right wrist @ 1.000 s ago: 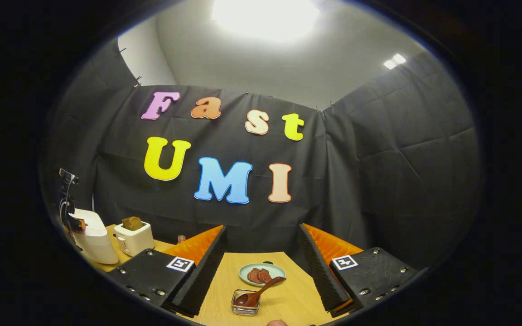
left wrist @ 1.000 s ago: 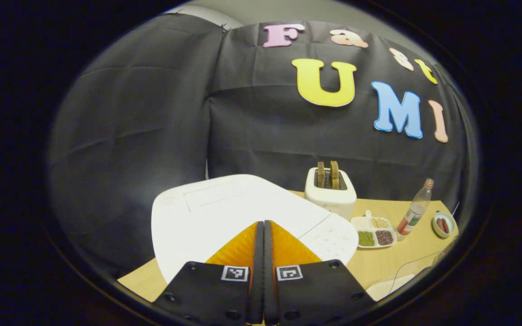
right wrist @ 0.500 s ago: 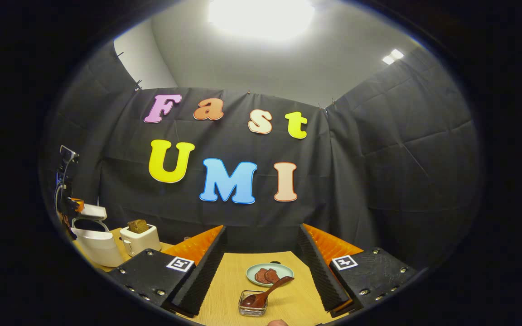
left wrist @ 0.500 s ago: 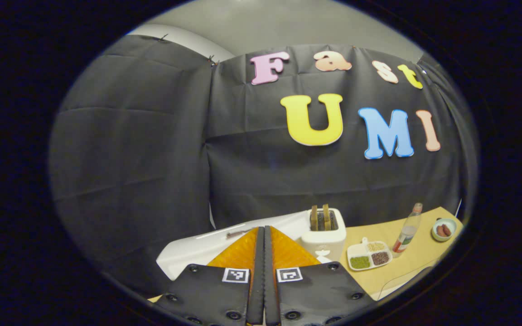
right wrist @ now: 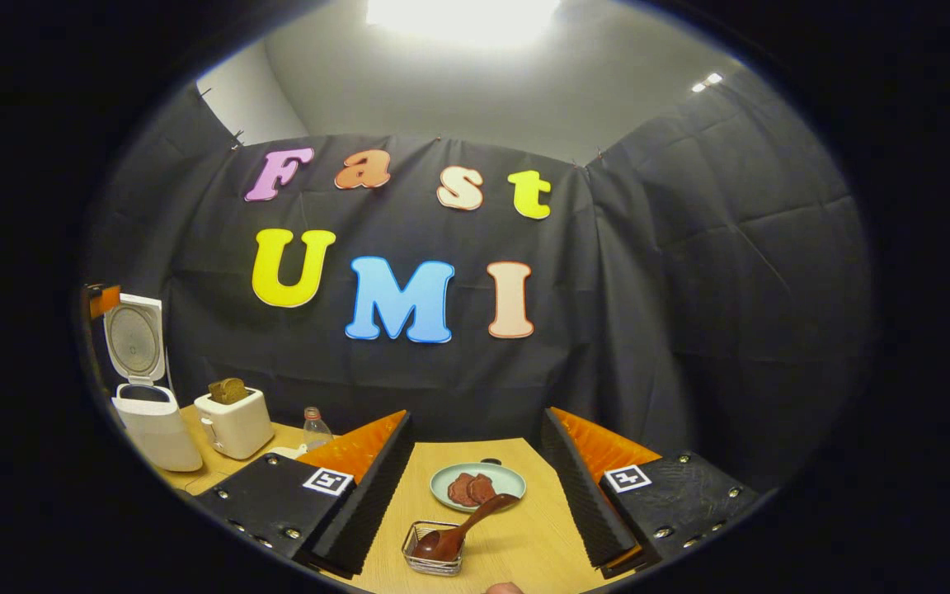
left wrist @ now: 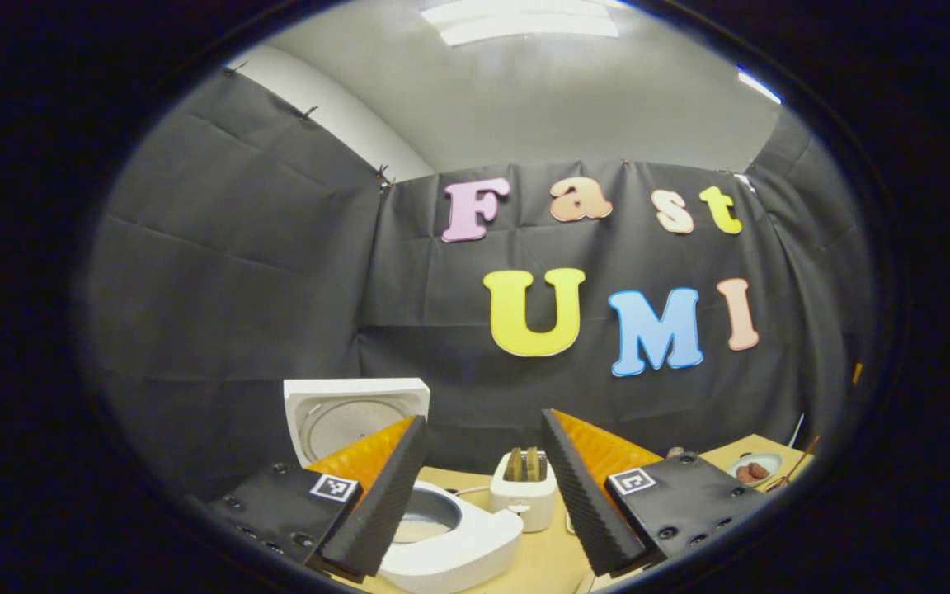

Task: Close the left gripper, press the button to open the rice cooker; take a wooden spoon from the chopstick holder with the right hand, scoop a spoonful of rice and pour it into the rice cooker, then put the wooden spoon back into the chopstick holder.

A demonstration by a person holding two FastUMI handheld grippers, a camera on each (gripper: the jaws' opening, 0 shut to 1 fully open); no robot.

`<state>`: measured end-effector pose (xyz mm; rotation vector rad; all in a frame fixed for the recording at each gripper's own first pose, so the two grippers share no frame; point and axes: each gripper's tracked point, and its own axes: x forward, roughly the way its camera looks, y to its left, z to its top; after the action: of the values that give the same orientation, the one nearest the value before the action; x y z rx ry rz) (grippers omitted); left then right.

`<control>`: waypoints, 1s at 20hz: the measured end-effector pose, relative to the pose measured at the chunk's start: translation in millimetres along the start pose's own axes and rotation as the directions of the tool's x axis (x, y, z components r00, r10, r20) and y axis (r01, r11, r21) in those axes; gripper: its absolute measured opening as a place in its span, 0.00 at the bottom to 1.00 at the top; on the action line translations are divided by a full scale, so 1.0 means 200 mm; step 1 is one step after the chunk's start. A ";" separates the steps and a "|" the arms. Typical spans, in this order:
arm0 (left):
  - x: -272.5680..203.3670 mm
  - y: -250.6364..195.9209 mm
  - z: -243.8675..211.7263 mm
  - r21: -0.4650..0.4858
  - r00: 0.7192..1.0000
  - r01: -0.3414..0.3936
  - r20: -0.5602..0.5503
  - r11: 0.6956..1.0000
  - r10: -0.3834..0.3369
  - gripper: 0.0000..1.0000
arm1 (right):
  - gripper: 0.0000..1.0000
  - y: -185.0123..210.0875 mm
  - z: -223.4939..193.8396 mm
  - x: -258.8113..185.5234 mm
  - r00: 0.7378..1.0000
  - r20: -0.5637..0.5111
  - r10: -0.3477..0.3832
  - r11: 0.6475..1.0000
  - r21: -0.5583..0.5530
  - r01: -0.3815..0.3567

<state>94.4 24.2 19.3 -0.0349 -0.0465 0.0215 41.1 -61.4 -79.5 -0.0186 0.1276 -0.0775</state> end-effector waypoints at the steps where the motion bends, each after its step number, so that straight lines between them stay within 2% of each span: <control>1: -0.04 -0.03 0.03 0.001 1.000 0.005 0.010 1.000 -0.005 0.95 | 0.95 -0.03 -0.04 0.04 1.000 -0.017 -0.007 1.000 0.006 0.007; 7: -0.23 -0.11 0.18 0.010 0.999 0.008 0.046 1.000 -0.009 0.96 | 0.95 -0.08 -0.35 0.24 0.987 -0.158 0.001 0.995 0.103 0.015; 8: -0.27 -0.12 0.19 0.008 0.999 0.014 0.051 1.000 -0.014 0.91 | 0.95 -0.09 -0.41 0.28 0.982 -0.188 0.007 0.993 0.115 0.015; 9: -0.29 -0.15 0.20 0.005 0.998 0.020 0.054 1.000 -0.020 0.96 | 0.95 -0.08 -0.48 0.30 0.975 -0.222 0.016 0.991 0.135 0.014; 16: -0.37 -0.14 0.23 0.029 0.999 -0.018 0.035 0.999 0.017 0.96 | 0.98 -0.10 -0.86 0.44 0.916 -0.399 0.028 0.981 0.186 0.051; 18: -0.42 -0.12 0.19 0.052 0.999 -0.027 0.020 0.998 0.026 0.96 | 0.98 -0.07 -0.94 0.44 0.897 -0.437 0.065 0.974 0.224 0.039; 19: -0.44 -0.11 0.19 0.069 0.999 -0.033 0.015 0.997 0.032 0.91 | 0.98 -0.04 -0.97 0.44 0.887 -0.453 0.092 0.966 0.255 0.031; 20: -0.45 -0.10 0.18 0.085 0.999 -0.038 0.009 0.996 0.037 0.96 | 0.98 -0.01 -1.00 0.44 0.876 -0.466 0.122 0.957 0.290 0.021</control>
<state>3.6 3.1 51.5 0.0500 -0.0526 0.0610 102.8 -73.0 -288.2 0.2994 0.6166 -0.0452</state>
